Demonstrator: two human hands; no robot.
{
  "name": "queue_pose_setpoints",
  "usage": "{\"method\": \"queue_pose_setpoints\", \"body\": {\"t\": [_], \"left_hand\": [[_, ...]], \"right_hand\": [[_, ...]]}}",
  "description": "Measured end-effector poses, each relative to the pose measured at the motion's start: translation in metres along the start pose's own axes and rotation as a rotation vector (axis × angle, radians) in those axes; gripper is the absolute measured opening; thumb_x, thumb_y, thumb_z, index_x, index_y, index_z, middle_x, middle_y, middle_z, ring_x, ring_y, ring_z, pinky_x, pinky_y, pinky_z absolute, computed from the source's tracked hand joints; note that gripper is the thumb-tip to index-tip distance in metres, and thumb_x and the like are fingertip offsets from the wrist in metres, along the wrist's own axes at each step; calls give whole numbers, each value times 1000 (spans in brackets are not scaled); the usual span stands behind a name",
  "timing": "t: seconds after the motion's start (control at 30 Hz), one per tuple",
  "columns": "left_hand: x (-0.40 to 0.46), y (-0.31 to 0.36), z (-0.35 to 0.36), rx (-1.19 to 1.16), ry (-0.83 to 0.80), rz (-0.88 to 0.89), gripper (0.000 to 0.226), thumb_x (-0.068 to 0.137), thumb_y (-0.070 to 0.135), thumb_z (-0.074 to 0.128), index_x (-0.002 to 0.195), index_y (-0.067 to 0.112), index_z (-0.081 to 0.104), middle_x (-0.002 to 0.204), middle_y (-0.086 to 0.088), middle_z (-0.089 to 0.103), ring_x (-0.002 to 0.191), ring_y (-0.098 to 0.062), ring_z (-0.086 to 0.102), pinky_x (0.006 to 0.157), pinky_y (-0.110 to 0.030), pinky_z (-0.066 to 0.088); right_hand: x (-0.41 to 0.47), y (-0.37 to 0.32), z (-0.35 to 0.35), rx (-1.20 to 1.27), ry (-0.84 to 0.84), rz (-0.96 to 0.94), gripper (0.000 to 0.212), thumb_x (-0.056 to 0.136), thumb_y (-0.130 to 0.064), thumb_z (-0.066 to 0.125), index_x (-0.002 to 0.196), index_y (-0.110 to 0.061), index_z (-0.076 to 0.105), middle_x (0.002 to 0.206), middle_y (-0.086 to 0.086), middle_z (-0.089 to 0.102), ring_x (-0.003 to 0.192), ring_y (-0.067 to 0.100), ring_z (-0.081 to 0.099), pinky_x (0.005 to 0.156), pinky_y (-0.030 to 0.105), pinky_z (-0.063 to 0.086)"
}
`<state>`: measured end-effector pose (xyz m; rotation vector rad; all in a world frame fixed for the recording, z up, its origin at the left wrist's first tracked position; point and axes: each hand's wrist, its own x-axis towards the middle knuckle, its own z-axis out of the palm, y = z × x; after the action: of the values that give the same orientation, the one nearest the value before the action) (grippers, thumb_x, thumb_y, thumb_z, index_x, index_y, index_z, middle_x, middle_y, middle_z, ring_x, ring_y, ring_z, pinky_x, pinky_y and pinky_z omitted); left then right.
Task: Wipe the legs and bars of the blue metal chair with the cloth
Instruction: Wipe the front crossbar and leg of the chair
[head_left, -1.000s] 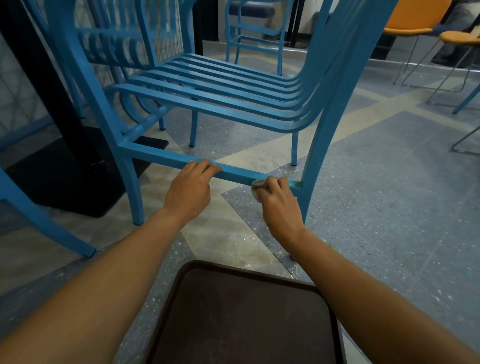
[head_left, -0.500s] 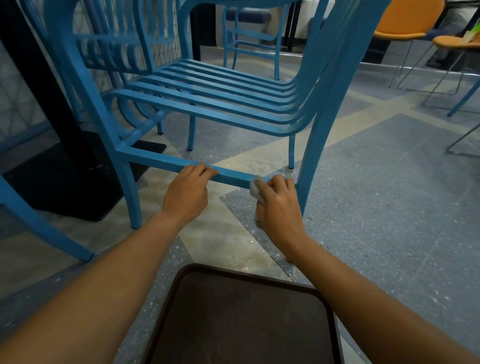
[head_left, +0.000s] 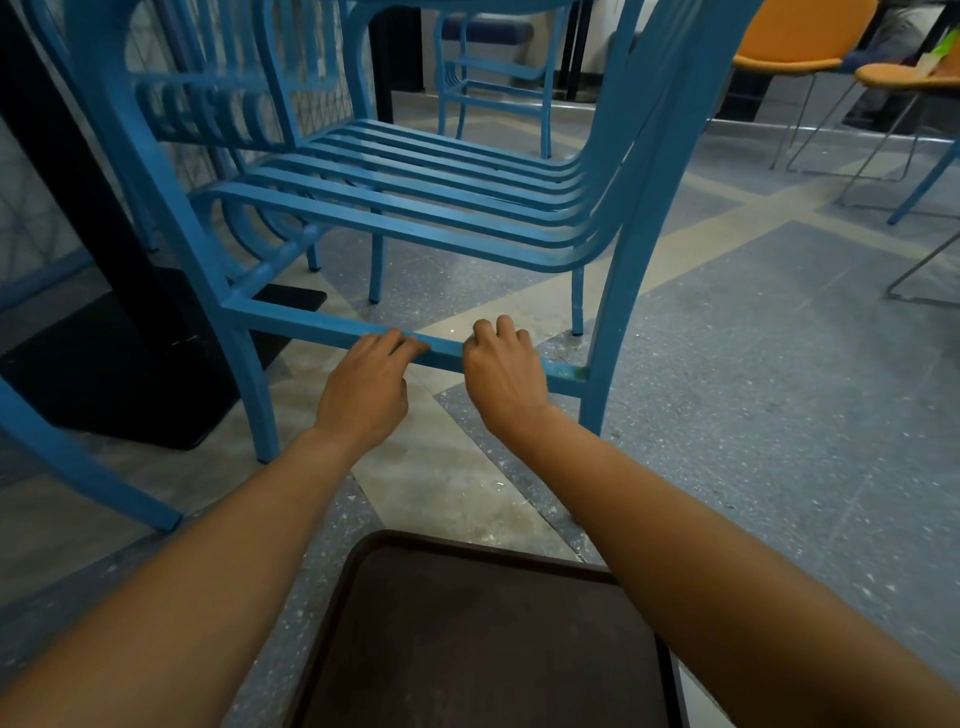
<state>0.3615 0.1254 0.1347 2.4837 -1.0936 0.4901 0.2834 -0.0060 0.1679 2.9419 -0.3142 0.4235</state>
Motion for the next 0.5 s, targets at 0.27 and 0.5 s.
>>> {"method": "queue_pose_setpoints", "body": {"t": [0.27,0.5], "left_hand": [[-1,3,0,-16,6,-21,47,84,-5,51,127,14,53,120,-6,55,114,-26,49,95,-39,45],[0,4,-2,-6,-7,-28,48,85,-2,50,130,16,50,124,-3,53,117,-23,47,97,-36,42]], "right_hand": [[-12,7,-7,-102,-66,43,38,97,-21,44,128,1,49,124,16,50,111,28,43,97,37,37],[-19,8,-15,-63,-75,39,39,94,-20,50,129,-1,49,124,15,51,112,27,43,98,37,37]]}}
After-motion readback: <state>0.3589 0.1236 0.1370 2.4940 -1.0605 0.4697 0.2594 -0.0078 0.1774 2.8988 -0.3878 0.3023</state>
